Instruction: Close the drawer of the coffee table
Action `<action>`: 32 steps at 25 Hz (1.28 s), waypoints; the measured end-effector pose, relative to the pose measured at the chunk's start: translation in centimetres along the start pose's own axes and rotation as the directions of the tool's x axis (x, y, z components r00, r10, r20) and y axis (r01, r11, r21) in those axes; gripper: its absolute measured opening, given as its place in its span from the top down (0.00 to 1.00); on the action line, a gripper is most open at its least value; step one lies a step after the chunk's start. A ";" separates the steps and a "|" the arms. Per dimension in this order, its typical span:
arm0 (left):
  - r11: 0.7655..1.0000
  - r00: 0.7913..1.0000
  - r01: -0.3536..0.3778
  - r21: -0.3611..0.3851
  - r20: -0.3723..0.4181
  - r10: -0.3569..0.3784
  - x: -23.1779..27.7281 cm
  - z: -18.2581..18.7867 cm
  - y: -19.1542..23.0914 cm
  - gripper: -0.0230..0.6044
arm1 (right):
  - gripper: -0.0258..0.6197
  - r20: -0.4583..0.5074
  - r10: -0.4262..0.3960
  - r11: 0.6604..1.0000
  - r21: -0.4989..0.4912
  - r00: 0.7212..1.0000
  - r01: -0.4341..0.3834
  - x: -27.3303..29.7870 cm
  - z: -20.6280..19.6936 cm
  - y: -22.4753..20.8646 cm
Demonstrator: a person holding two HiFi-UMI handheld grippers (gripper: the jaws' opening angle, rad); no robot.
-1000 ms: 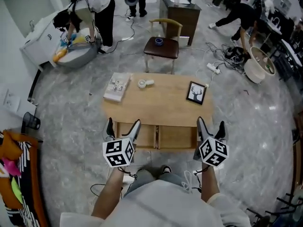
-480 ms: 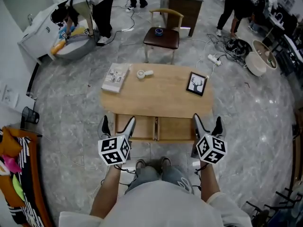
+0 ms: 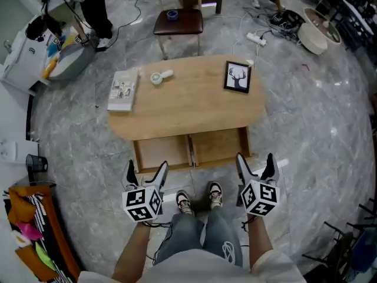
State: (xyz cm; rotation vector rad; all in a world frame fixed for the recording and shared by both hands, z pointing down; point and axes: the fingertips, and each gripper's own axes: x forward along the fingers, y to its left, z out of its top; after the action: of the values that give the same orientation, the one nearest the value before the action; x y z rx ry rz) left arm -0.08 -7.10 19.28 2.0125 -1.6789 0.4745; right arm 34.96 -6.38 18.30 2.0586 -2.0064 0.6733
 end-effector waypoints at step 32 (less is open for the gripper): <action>0.977 0.907 0.148 0.152 -0.414 -0.073 18.5 -30.9 -0.8 0.13 | 0.13 -0.198 0.134 0.984 -0.091 0.971 -0.155 14.1 -40.7 -5.1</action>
State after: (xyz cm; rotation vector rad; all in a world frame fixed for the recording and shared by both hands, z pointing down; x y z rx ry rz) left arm 5.36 -4.82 54.85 1.9477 -1.2974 0.9623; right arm 32.08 -0.82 61.24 1.7301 -2.0475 0.7428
